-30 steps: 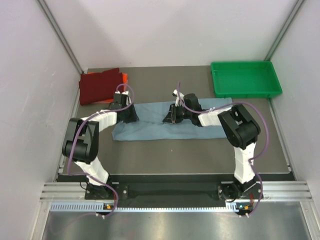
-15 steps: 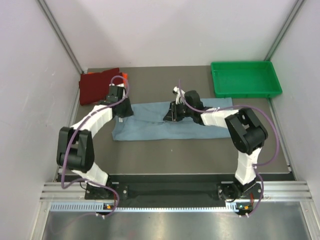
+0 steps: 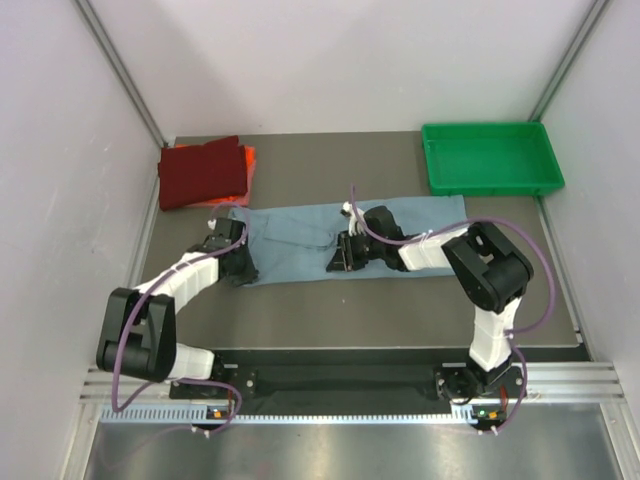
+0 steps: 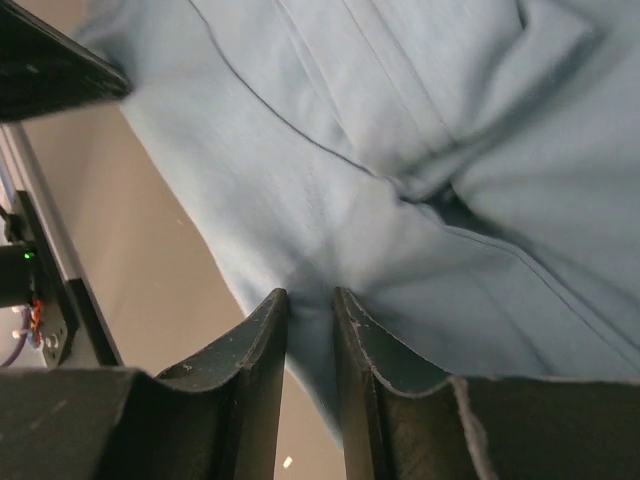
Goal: Fold and stack the t-shirts
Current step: Fold the tshirt
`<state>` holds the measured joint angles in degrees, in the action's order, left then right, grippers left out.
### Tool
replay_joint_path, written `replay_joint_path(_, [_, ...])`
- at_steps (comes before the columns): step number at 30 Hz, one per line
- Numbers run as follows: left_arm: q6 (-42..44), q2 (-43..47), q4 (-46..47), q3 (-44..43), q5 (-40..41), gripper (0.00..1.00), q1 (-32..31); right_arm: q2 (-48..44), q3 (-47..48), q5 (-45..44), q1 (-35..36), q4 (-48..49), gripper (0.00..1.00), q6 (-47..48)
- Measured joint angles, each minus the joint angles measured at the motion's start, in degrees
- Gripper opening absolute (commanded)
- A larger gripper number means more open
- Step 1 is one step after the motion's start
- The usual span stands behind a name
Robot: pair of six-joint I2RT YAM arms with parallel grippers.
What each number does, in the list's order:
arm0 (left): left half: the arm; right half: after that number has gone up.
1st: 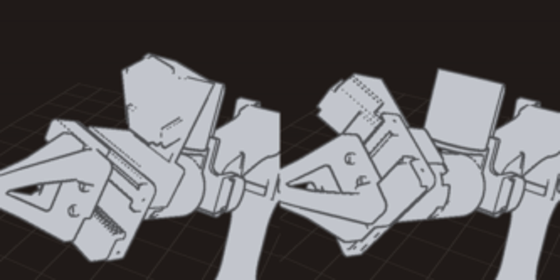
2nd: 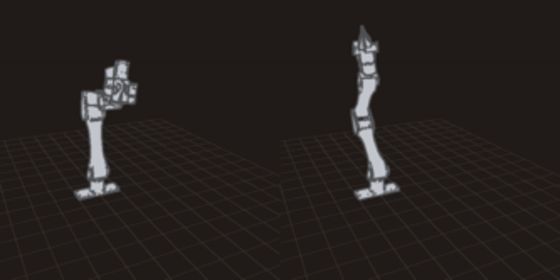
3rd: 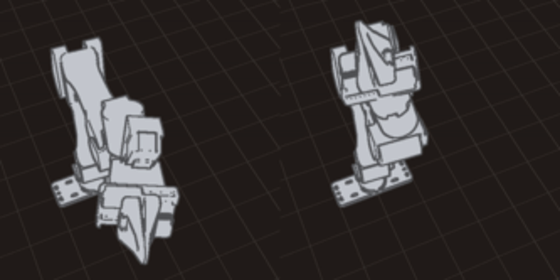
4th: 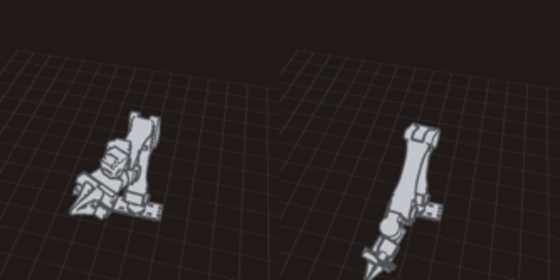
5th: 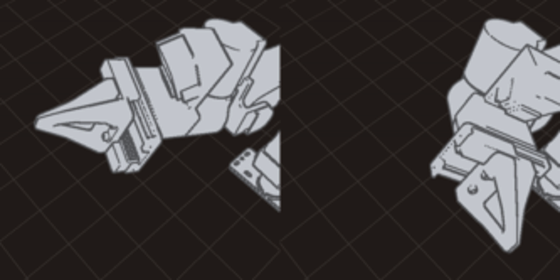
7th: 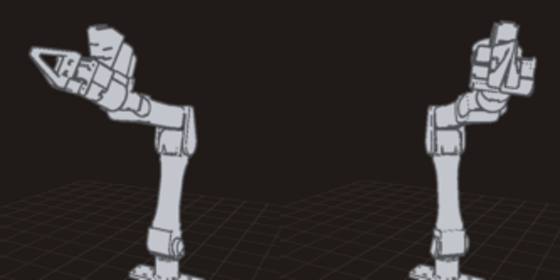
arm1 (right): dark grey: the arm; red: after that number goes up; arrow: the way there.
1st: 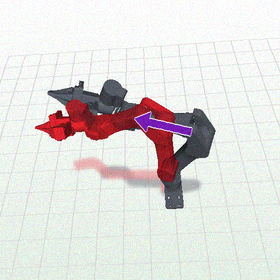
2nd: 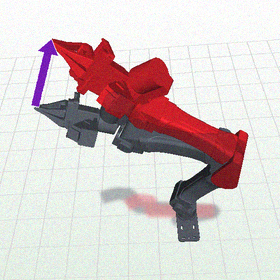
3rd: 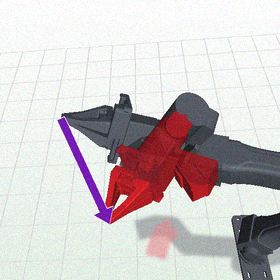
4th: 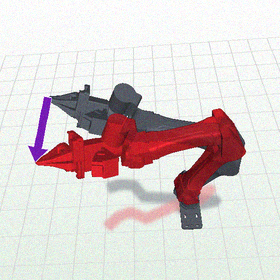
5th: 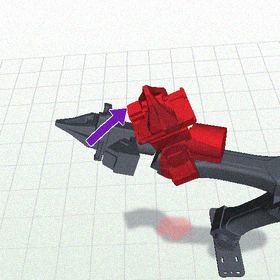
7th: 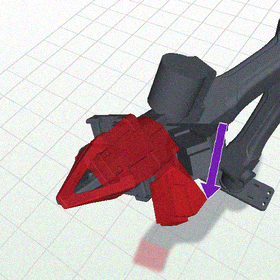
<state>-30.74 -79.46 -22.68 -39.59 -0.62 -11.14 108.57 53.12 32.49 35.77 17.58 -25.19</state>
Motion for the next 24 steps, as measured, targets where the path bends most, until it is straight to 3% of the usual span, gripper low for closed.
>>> replay_joint_path(10, [-3.9,2.1,-0.2,2.1,9.5,0.28,0.0,0.2,-1.8,-0.6,-0.7,1.5,0.27,-0.1])
replay_joint_path(20, [-5.2,2.1,-1.7,1.6,13.9,0.28,0.0,-8.8,-7.3,-9.8,-3.9,-6.9,0.27,0.5])
replay_joint_path(24, [-5.6,2.1,-1.8,1.6,14.9,0.28,0.0,-12.4,-10.4,-11.0,-8.7,-9.3,0.28,-0.2])
